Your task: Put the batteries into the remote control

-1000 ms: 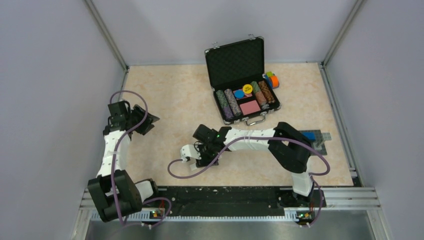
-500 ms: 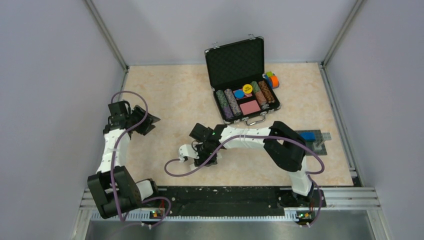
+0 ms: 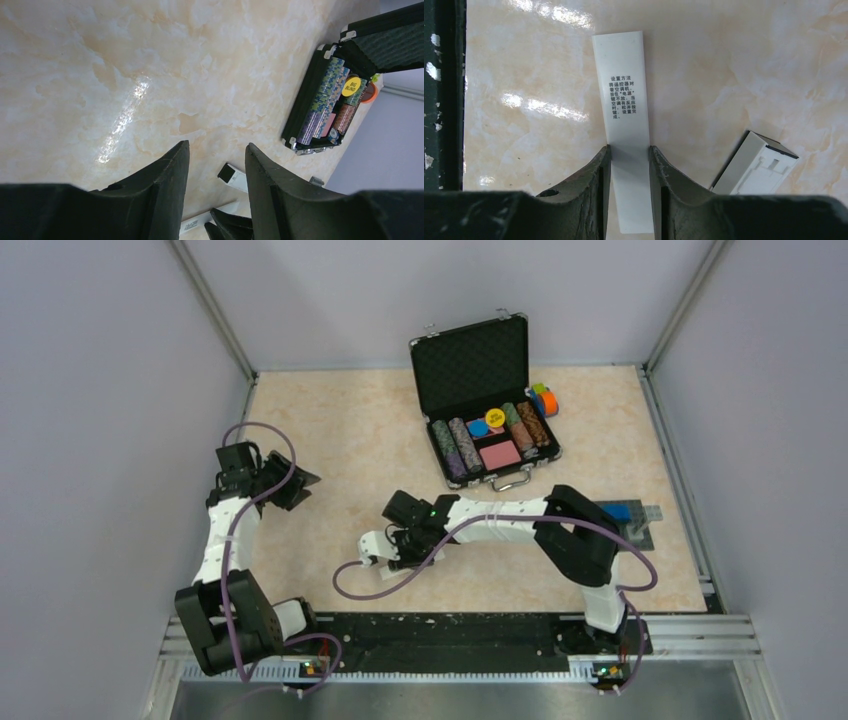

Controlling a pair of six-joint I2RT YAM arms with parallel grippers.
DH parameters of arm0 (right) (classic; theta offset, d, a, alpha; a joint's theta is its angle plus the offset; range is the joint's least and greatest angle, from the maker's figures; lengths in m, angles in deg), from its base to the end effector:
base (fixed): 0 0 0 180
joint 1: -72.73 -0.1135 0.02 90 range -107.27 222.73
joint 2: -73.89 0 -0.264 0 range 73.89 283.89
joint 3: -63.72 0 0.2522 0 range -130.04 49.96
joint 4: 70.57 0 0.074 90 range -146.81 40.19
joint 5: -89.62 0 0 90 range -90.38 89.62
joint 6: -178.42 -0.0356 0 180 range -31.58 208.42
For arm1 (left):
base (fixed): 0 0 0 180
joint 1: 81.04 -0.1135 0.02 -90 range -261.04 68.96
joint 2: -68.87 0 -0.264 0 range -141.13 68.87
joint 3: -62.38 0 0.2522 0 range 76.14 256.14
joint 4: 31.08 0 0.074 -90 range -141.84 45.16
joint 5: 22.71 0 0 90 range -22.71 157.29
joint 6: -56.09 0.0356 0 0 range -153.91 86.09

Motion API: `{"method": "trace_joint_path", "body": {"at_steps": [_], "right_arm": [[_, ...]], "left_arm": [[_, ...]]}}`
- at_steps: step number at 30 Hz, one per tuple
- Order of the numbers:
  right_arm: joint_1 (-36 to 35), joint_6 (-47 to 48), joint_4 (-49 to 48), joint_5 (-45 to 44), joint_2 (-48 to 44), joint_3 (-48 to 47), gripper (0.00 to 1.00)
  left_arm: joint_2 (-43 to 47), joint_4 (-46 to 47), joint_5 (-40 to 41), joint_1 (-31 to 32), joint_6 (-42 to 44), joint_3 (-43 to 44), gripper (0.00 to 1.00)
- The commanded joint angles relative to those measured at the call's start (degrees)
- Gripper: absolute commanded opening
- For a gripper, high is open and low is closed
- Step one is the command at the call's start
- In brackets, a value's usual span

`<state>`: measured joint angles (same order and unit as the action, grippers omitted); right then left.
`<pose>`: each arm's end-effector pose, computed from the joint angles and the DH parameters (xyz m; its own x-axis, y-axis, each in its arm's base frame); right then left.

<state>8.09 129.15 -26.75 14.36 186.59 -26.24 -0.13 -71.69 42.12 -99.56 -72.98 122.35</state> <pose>0.1621 0.3632 0.1601 0.3007 -0.8389 -0.4538 -0.9515 -0.2964 -0.0827 0.2355 0.0629 0.2394 -0.5444 -0.7839 -0.2985 -0.4758 0.5816 -0.6598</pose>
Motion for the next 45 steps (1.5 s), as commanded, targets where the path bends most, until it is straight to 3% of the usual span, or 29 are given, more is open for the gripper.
{"method": "trace_joint_path", "body": {"at_steps": [1, 9, 20, 26, 30, 36, 38, 42, 45], "right_arm": [[-0.79, -0.56, 1.63, -5.7, 1.24, 5.06, 0.27], [-0.58, -4.23, -1.74, -7.51, -1.58, 5.89, 0.27], [3.16, -16.6, -9.91, -2.08, -9.35, 10.37, 0.28], [7.28, -32.89, -11.45, -1.82, -12.82, 11.18, 0.35], [12.63, -48.82, -11.81, 0.22, -16.82, 14.14, 0.38], [16.99, -67.94, -17.28, -0.67, -26.05, 25.19, 0.59], [17.32, -73.97, -21.77, 1.31, -27.67, 28.9, 0.59], [17.42, -85.92, -31.77, 2.59, -26.7, 34.46, 0.46], [17.43, -90.51, -36.96, 2.11, -24.8, 36.9, 0.43]], "left_arm": [[-0.01, 2.97, -2.24, -0.46, -0.29, 0.87, 0.5], [1.82, 5.09, -5.12, -0.44, -3.23, -6.04, 0.49], [8.19, 5.13, -10.77, 0.9, -5.58, -16.63, 0.49], [13.61, 1.69, -9.91, 5.43, -6.27, -20.32, 0.49], [17.19, 1.49, -7.33, 13.23, -9.88, -22.39, 0.48], [18.89, -0.61, -4.07, 22.09, -11.6, -25.21, 0.48], [18.8, -0.65, -3.68, 22.59, -11.04, -26.16, 0.46], [18.07, -0.72, -2.74, 23.49, -9.78, -26.74, 0.44], [17.68, -1.07, -2.28, 23.99, -9.06, -27.03, 0.42]]}}
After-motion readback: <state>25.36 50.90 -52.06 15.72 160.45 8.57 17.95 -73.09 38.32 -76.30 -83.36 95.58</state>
